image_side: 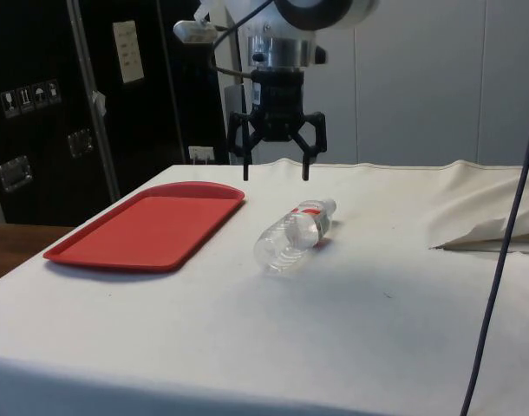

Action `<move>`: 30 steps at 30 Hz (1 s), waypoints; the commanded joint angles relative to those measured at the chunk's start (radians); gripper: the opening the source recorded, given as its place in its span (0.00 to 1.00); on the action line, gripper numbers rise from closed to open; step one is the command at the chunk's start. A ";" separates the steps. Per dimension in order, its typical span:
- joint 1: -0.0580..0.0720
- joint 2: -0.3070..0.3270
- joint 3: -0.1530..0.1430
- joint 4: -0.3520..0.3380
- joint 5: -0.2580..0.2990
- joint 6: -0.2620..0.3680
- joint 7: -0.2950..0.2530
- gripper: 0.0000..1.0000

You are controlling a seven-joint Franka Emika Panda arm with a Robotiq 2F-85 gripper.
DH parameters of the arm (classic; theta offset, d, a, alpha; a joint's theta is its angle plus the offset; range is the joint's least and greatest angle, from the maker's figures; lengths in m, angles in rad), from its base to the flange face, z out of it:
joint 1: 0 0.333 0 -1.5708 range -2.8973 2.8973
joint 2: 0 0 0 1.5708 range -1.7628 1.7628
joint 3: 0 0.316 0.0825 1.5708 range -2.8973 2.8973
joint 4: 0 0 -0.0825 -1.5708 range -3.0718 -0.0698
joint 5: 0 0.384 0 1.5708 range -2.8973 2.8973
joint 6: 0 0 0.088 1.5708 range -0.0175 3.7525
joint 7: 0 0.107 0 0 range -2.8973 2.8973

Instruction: Place the bottle upright on the tray.

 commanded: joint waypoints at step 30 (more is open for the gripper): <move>0.002 -0.001 0.001 -0.006 0.243 -0.027 -0.039 1.00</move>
